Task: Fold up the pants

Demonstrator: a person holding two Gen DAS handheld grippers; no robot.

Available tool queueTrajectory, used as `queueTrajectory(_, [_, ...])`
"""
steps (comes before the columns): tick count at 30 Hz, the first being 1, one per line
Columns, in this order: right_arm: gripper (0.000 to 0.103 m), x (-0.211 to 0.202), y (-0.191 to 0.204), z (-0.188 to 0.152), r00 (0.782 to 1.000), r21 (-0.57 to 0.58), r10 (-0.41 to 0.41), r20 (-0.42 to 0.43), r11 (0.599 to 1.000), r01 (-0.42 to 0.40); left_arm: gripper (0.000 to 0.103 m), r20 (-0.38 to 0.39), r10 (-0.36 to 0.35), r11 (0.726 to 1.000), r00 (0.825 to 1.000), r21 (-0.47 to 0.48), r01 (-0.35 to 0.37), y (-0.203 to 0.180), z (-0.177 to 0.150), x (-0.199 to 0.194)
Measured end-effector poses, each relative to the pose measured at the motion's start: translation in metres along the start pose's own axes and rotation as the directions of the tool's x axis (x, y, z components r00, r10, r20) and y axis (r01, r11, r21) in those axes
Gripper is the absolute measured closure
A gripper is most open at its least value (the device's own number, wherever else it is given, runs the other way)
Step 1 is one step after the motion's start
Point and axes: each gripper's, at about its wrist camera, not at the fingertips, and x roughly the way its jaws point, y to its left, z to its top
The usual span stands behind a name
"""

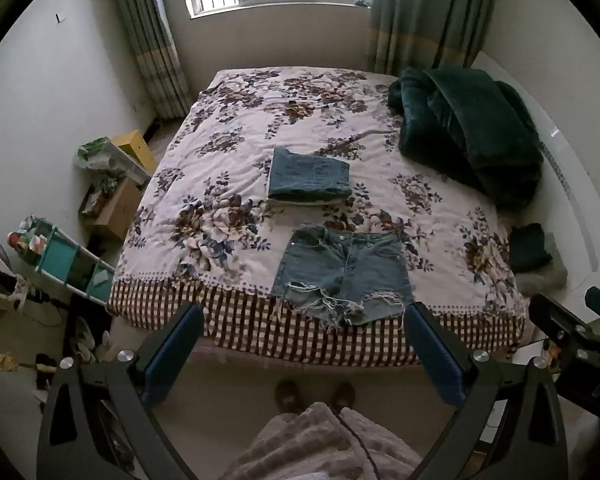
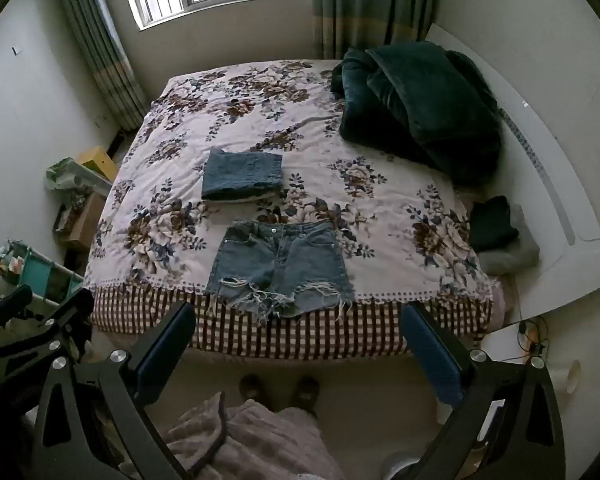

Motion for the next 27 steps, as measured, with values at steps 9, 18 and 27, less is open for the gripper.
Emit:
queueTrajectory(9, [0.0, 0.0, 0.0, -0.003, 1.0, 0.002, 0.003, -0.003, 1.0, -0.003, 0.0, -0.005, 0.006, 1.0, 1.0, 0.005, -0.006, -0.001, 0.0, 0.002])
queueTrajectory(18, [0.0, 0.001, 0.0, -0.007, 1.0, -0.001, 0.002, -0.007, 1.0, -0.002, 0.0, -0.006, 0.007, 1.0, 1.0, 0.005, -0.007, 0.008, -0.007, -0.006])
queueTrajectory(27, [0.0, 0.001, 0.0, -0.011, 1.0, 0.0, 0.002, -0.01, 1.0, -0.002, 0.0, -0.007, 0.012, 1.0, 1.0, 0.0, -0.012, 0.005, -0.011, -0.004])
